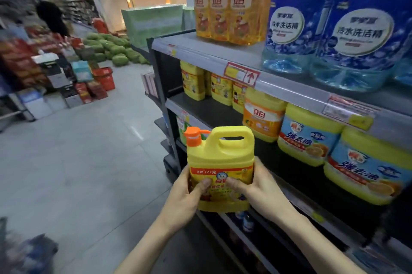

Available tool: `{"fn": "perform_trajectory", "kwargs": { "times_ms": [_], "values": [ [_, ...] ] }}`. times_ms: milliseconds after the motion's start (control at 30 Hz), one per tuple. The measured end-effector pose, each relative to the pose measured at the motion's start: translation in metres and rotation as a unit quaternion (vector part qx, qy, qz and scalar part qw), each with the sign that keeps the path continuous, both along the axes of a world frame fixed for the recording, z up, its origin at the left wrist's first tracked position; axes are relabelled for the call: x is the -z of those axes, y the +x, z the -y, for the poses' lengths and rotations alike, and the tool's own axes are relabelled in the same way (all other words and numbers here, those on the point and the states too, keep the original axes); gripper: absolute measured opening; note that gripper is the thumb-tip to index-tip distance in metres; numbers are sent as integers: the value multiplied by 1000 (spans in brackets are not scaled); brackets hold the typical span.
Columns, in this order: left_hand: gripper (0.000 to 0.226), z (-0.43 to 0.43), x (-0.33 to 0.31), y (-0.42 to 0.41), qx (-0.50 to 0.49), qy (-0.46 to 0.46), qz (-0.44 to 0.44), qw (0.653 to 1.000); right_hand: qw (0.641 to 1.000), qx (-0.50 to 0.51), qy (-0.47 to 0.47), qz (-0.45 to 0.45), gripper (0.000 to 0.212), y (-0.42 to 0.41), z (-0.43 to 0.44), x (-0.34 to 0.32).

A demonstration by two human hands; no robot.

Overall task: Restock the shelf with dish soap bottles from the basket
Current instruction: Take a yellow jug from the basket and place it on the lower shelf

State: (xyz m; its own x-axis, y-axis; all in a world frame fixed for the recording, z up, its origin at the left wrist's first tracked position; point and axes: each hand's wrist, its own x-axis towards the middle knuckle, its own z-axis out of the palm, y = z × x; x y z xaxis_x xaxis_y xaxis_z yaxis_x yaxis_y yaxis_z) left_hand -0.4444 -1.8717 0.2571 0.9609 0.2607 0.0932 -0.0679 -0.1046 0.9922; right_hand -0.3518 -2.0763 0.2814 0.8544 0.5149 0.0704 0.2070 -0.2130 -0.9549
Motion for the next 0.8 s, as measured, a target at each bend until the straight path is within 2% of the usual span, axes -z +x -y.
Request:
{"fn": "perform_trajectory", "kwargs": {
  "times_ms": [133,300,433,567,700,800],
  "values": [
    [56,-23,8,32,-6,11,7,1000,1000,5,-7,-25,71,29,-23,14],
    [53,-66,20,79,20,11,13,1000,999,24,6,-45,54,64,-58,21],
    [56,-110,29,125,52,21,55,997,998,49,15,-48,43,80,-96,14],
    [52,-152,24,173,117,43,83,989,991,127,43,-25,63,96,-137,4],
    [47,-194,18,226,179,76,117,974,977,203,55,-12,72,119,-178,8],
    [43,-207,14,257,205,77,115,969,959,274,58,33,78,136,-201,13]
  ]
}}
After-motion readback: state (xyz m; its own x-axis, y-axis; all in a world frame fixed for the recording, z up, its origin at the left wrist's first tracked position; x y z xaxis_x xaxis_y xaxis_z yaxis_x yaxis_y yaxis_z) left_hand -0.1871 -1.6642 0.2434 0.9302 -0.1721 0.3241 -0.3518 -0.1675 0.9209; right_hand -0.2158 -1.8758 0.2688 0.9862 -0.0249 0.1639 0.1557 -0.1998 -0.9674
